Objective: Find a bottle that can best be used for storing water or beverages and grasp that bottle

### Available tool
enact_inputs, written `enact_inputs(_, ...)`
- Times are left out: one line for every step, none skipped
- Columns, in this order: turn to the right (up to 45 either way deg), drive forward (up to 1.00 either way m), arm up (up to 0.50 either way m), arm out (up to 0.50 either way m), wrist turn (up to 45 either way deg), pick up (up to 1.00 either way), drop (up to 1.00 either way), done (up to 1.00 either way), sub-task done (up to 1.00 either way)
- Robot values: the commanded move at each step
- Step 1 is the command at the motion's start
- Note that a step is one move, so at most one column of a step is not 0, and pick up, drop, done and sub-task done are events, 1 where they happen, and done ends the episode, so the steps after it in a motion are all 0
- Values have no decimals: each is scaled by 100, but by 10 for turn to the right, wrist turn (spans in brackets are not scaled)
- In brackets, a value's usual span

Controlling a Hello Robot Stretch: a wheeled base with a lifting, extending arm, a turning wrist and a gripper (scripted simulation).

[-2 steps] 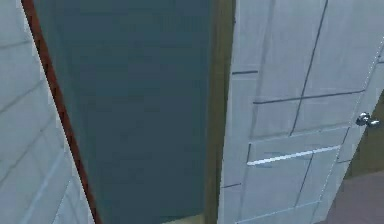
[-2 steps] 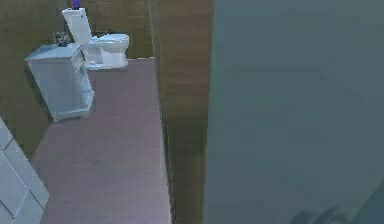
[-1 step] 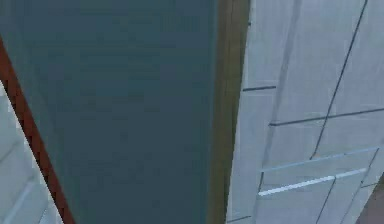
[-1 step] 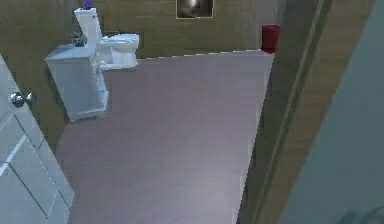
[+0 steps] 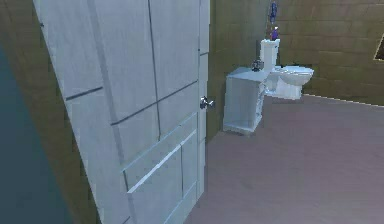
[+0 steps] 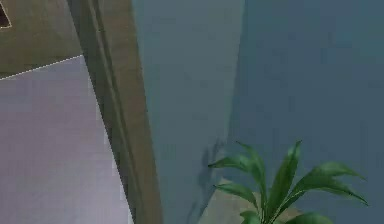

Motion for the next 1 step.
enact_inputs(210, 0, 0, 0, 0, 0, 0, 0, 0)
